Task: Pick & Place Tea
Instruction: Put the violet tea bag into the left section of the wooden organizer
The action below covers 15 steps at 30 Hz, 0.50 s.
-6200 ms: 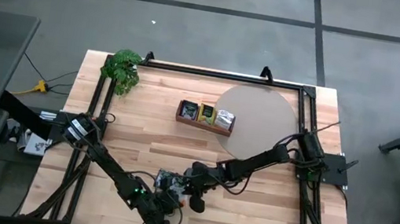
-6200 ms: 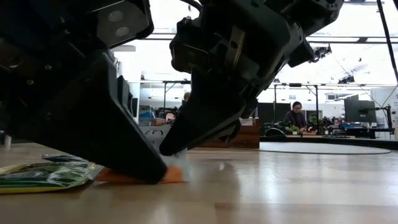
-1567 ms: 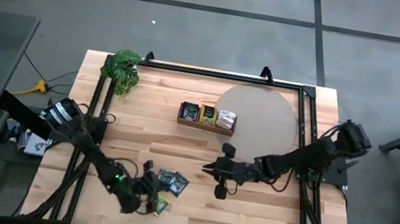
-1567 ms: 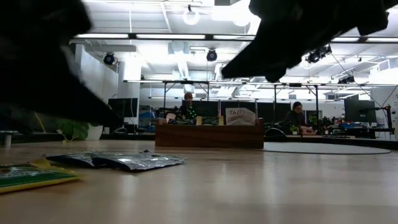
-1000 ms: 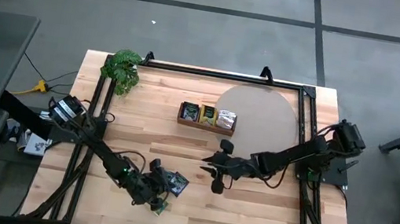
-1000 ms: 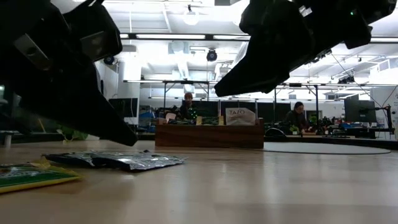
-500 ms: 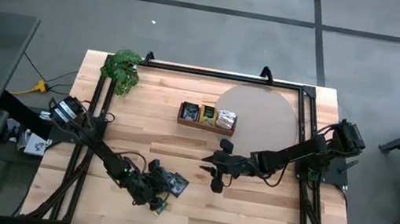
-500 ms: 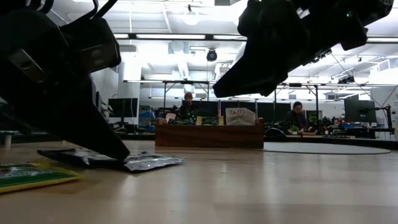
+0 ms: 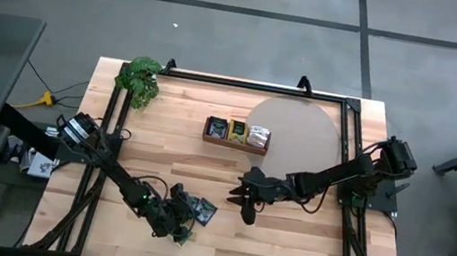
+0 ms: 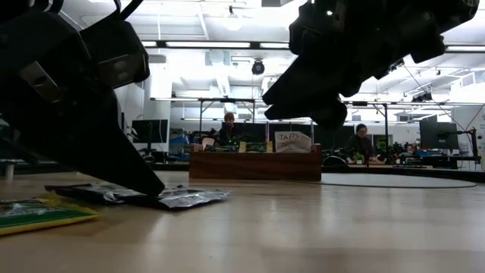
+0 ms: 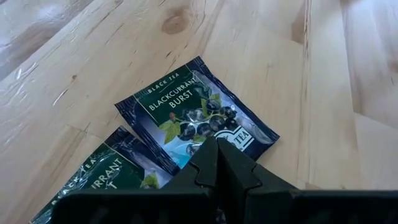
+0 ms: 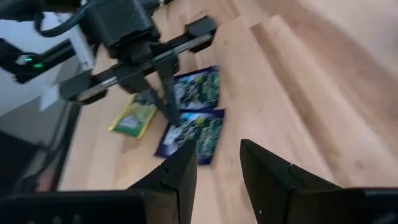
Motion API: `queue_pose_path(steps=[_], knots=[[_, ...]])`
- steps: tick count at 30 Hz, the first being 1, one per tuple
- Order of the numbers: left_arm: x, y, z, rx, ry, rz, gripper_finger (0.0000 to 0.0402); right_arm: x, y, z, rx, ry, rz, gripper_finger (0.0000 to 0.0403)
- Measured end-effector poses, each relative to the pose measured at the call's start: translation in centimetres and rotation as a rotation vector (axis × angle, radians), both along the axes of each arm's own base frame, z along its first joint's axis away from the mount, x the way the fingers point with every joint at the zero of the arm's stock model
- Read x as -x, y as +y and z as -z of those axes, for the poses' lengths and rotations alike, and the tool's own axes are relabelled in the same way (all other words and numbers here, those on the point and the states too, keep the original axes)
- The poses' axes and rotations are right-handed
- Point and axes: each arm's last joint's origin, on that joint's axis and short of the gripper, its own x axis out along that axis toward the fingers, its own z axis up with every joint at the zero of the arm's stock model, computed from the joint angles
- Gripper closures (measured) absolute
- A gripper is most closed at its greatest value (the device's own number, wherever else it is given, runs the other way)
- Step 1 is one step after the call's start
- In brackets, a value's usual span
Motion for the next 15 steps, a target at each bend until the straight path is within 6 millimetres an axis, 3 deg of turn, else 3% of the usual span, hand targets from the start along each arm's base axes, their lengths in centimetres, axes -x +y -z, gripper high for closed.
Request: queue_pose_path(steps=[6, 10, 15], knots=[[0.1, 0.1, 0.1, -0.012, 0.016, 0.008, 0.0401, -0.4, -0.6, -0.2, -0.066, 0.032, -0.060, 0.0284], [0.1, 0.1, 0.2, -0.041, 0.024, 0.033, 0.0401, -1.7, 0.1, -2.1, 0.046, 0.037, -0.108, 0.0284], [0.2, 0.1, 0.2, -0.081, 0.033, 0.067, 0.0401, -3.2, 0.5, -3.5, 0.134, 0.170, -0.098, 0.0284]])
